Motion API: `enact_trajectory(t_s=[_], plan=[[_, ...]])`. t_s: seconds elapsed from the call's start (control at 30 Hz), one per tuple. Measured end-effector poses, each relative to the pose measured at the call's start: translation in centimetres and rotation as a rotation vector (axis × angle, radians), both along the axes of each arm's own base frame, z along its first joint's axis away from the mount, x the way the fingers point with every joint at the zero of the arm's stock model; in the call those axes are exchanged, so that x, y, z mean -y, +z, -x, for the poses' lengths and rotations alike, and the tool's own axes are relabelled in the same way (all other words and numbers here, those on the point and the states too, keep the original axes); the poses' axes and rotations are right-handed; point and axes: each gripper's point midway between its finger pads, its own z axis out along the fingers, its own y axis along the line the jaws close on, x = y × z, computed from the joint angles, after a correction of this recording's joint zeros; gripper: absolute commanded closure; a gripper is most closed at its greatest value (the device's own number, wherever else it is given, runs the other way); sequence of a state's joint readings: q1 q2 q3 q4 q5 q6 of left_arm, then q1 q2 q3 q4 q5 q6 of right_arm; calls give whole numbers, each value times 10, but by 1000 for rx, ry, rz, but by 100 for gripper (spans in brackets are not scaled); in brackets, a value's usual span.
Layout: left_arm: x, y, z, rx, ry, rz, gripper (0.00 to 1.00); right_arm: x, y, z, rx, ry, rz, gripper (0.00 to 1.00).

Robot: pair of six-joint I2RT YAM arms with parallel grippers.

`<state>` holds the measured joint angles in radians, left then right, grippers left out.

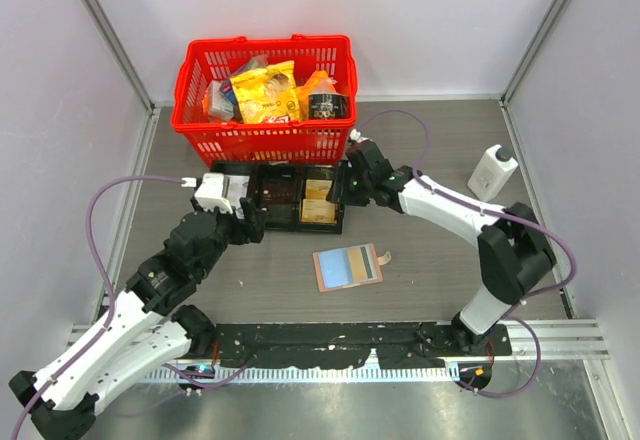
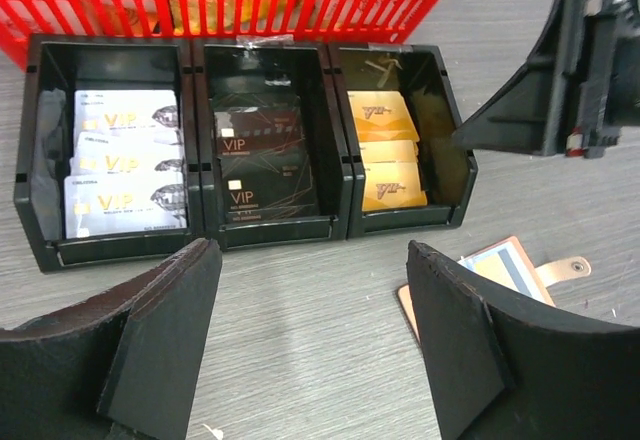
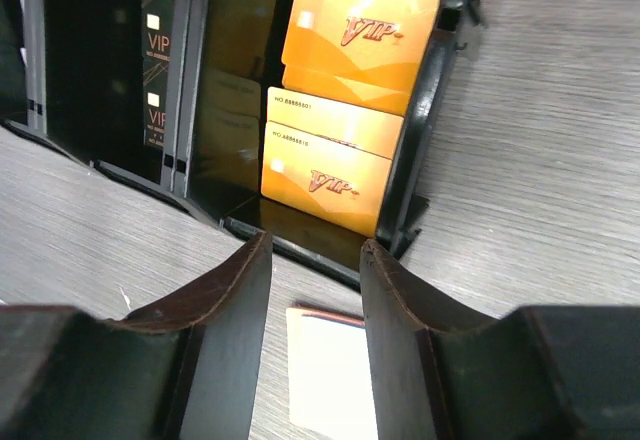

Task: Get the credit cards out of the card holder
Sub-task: Place the credit card in the storage box, then remove the credit card from the card holder.

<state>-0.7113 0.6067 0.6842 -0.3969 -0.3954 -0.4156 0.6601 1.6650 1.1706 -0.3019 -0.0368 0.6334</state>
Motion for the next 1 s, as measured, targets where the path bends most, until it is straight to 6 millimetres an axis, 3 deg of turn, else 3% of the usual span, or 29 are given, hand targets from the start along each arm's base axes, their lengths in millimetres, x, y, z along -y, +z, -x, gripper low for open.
enact_trajectory(t_s=[0.2,0.33,0.47,0.73,1.0], plan=[[18,-9,2,-54,-63,35,30,27,40,11,104,-39,7,52],[39,-14,3,-110,-114,110,31,43,48,28,134,-44,4,51],[66,-27,7,-196,-155,188,33,59,36,48,120,-43,15,50],[120,-72,36,-380,-221,189,33,80,-1,85,59,-21,31,50],[144,-123,50,-514,-189,122,34,81,-34,104,-23,2,21,50]])
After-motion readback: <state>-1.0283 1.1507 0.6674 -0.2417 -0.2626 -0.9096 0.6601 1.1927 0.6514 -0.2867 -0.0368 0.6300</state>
